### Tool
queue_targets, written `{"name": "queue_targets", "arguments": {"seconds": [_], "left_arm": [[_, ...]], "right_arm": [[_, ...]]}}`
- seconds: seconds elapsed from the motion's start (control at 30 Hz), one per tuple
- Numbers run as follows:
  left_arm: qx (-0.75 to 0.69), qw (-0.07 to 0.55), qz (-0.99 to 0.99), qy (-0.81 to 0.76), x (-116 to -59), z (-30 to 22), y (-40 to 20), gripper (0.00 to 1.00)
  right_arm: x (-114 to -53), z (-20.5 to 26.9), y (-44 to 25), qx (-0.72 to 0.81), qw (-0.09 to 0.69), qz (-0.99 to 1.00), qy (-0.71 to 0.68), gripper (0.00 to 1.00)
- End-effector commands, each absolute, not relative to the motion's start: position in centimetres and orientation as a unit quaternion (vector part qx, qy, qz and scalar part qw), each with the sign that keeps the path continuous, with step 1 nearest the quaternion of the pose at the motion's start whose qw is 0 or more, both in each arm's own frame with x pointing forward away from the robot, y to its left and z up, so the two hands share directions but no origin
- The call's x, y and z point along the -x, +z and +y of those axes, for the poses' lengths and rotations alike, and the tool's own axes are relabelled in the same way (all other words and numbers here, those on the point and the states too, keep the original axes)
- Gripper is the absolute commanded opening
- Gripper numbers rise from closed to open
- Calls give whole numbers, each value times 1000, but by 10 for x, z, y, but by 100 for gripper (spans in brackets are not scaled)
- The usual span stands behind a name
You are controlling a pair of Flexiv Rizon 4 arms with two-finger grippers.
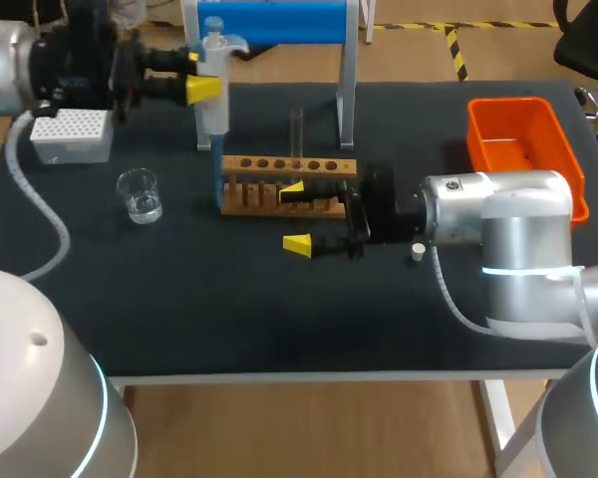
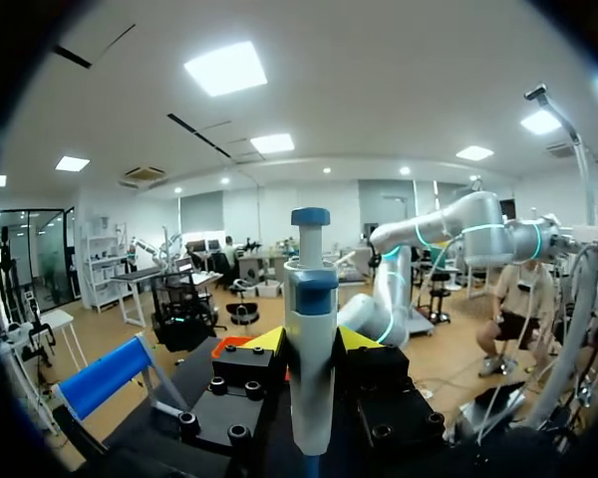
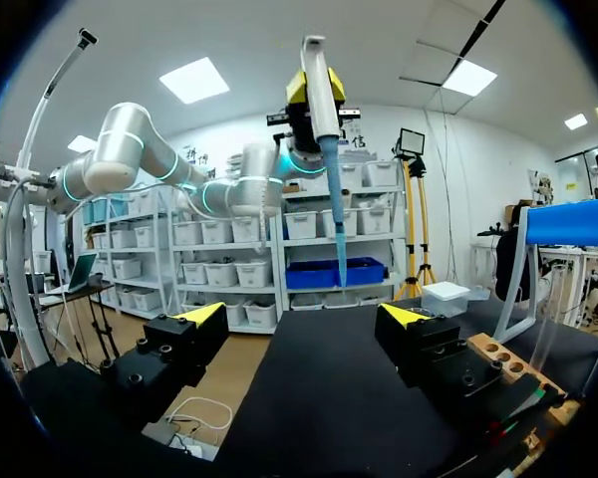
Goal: Invert the test tube, pick up the pipette, mount the tip to pipette, aspirate from beaker and dispense into the tube, eject the tip, return the pipette, and cap with the stopper.
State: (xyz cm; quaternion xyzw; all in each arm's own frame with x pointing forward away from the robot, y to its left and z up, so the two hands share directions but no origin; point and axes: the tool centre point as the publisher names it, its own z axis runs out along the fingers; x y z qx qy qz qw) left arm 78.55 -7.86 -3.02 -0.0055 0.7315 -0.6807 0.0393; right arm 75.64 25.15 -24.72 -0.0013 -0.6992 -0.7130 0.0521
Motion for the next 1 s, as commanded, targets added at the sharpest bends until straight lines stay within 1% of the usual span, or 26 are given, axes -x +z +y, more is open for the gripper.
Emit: {"name": "queue_targets", "arguments": {"seconds": [0.03, 0.6, 1.0], "left_arm": [[5, 45, 730, -682, -790, -48, -31, 0], [10, 64, 737, -672, -861, 21, -56, 0], [9, 79, 733, -676, -922, 51, -76, 0]], "right_arm": [[-756, 250, -247, 1, 52, -699, -713, 100], [-756, 250, -247, 1, 52, -699, -713, 100], [-756, 250, -247, 1, 52, -699, -713, 100]]}}
